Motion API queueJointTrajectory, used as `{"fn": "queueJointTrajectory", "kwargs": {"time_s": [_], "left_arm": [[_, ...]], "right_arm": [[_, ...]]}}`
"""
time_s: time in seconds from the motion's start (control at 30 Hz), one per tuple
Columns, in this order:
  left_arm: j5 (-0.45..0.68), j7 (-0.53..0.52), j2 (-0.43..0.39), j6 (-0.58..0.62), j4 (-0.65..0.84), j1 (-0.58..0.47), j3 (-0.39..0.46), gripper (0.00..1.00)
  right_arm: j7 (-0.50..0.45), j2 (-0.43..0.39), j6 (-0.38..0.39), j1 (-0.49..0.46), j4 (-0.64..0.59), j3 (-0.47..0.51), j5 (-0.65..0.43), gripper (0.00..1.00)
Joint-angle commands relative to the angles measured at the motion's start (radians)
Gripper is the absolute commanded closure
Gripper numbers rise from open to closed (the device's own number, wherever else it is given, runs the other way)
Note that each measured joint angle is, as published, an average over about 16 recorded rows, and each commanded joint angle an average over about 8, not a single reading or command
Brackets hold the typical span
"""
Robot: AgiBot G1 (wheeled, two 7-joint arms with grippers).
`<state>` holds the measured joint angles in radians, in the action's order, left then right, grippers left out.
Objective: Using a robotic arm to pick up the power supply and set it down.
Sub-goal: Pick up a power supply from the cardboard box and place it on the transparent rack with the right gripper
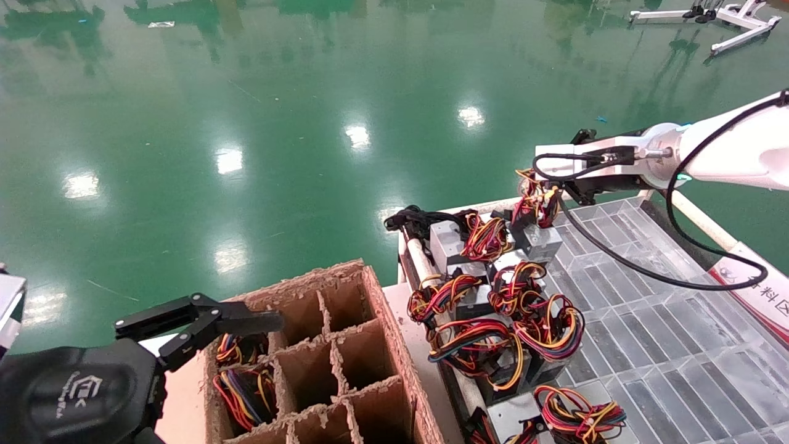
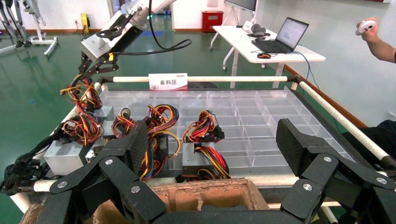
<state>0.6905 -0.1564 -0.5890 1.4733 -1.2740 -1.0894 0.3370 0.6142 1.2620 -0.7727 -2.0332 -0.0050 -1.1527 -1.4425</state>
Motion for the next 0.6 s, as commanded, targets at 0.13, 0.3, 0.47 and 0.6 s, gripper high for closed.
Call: {"fn": "queueJointTrajectory", "kwargs": {"time_s": [0.13,0.3,0.47,0.6], "left_arm": [[0.0,0.0,0.0,0.0,0.0,0.0,0.0,0.0],[0.0,0.0,0.0,0.0,0.0,0.0,0.0,0.0],[0.0,0.0,0.0,0.0,0.0,0.0,0.0,0.0],[-0.001,0.0,0.0,0.0,0.0,0.0,0.0,0.0]], "right_arm": [[-0.002,-0.003,0.001,0.004,0.0,0.001,0.001,1.0],[-0.004,0.008,0.029,0.022,0.001,0.001,0.002,0.8],[-0.006,0.016,0.042,0.036,0.001,0.002,0.003,0.18],[-0.007,0.018,0.046,0.04,0.0,0.002,0.003,0.0]]}}
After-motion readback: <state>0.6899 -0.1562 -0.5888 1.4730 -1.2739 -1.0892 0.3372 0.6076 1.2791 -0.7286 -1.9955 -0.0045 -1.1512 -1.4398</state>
